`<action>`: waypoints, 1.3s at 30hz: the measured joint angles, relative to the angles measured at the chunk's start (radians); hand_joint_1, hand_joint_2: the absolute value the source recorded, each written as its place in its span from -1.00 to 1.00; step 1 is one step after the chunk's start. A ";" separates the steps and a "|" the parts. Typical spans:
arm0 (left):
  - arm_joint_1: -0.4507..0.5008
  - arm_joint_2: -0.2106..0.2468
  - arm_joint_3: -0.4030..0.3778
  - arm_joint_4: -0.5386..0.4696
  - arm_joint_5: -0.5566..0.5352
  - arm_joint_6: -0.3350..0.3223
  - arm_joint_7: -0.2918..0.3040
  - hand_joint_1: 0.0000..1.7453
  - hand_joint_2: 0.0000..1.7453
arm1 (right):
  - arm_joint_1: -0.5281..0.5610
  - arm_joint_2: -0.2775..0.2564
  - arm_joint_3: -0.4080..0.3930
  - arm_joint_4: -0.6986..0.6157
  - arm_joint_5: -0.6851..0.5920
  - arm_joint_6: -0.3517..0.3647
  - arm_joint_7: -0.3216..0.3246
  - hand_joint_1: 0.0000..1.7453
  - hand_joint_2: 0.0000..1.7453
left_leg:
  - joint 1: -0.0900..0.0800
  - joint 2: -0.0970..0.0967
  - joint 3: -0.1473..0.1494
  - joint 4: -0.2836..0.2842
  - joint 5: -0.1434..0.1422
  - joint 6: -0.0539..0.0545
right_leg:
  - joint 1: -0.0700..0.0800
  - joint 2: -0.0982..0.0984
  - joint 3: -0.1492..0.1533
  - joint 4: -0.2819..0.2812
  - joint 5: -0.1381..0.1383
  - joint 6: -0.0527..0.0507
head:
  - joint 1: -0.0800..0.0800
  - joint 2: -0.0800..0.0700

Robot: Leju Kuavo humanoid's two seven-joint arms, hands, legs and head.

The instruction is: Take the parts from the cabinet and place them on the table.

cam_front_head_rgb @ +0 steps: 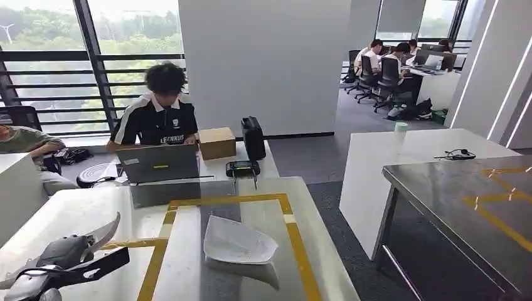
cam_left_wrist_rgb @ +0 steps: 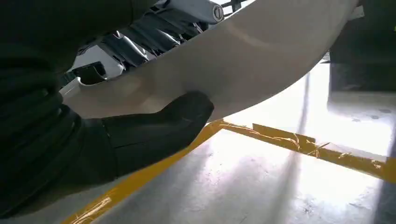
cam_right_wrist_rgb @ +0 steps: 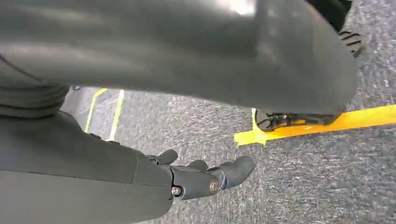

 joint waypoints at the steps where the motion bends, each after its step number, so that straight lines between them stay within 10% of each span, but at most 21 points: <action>1: -0.002 -0.008 0.000 -0.001 0.007 -0.014 -0.014 1.00 1.00 | -0.001 0.000 0.000 0.000 0.000 0.000 0.001 -1.00 -1.00 | 0.000 0.000 0.005 -0.001 -0.004 0.006 | -0.001 -0.001 -0.035 0.059 -0.016 0.006 | 0.000 0.000; 5: 0.003 -0.029 0.002 0.000 0.045 -0.056 -0.075 1.00 1.00 | 0.001 0.002 -0.001 0.000 -0.001 0.003 0.002 -1.00 -1.00 | -0.004 -0.001 0.020 0.000 -0.025 0.014 | -0.004 -0.001 -0.194 0.255 -0.082 0.015 | 0.001 0.000; 9: 0.005 -0.038 0.008 -0.002 0.061 -0.063 -0.098 1.00 1.00 | 0.001 0.002 -0.003 0.000 -0.003 0.002 0.002 -1.00 -1.00 | -0.005 -0.003 0.055 0.000 -0.052 0.004 | -0.001 -0.001 -0.116 -0.019 0.123 -0.004 | 0.001 0.000; 12: 0.005 -0.039 0.008 0.000 0.056 -0.057 -0.100 1.00 1.00 | 0.001 0.004 -0.003 0.000 -0.003 0.003 0.006 -1.00 -1.00 | -0.006 -0.004 0.055 -0.001 -0.059 -0.012 | 0.007 0.000 -0.105 -0.047 0.105 -0.012 | -0.002 0.000; 15: 0.010 -0.039 0.008 0.000 0.055 -0.051 -0.103 1.00 1.00 | 0.001 0.005 -0.003 0.001 -0.003 0.003 0.013 -1.00 -1.00 | -0.005 0.000 0.061 -0.004 -0.061 -0.002 | 0.010 0.001 -0.097 -0.051 0.110 -0.001 | -0.002 0.000; 16: 0.011 -0.038 0.008 0.000 0.055 -0.051 -0.103 -1.00 1.00 | 0.001 0.005 -0.003 0.001 -0.003 0.003 0.013 -1.00 -1.00 | -0.006 0.002 0.064 -0.008 -0.062 -0.003 | 0.010 0.002 -0.096 -0.050 0.108 -0.005 | -0.002 0.000; 19: 0.009 -0.036 0.009 0.000 0.057 -0.047 -0.102 -1.00 1.00 | 0.001 0.005 -0.003 0.001 -0.003 0.000 0.014 -1.00 -1.00 | -0.006 0.002 0.071 -0.016 -0.061 -0.008 | 0.010 0.002 -0.094 -0.050 0.105 -0.011 | -0.003 0.000; 20: 0.009 -0.036 0.010 0.000 0.058 -0.040 -0.101 -1.00 -1.00 | 0.001 0.005 -0.003 0.001 -0.002 0.000 0.013 -1.00 -1.00 | -0.006 0.002 0.072 -0.019 -0.061 -0.009 | 0.010 0.002 -0.093 -0.050 0.104 -0.012 | -0.002 0.000; 39: 0.037 -0.010 0.010 0.000 0.019 0.174 -0.027 -1.00 -1.00 | 0.001 0.012 -0.003 0.001 0.006 0.000 0.015 -1.00 -1.00 | -0.012 0.002 0.073 -0.013 -0.060 -0.015 | 0.003 0.001 -0.089 -0.051 0.111 -0.011 | -0.002 0.000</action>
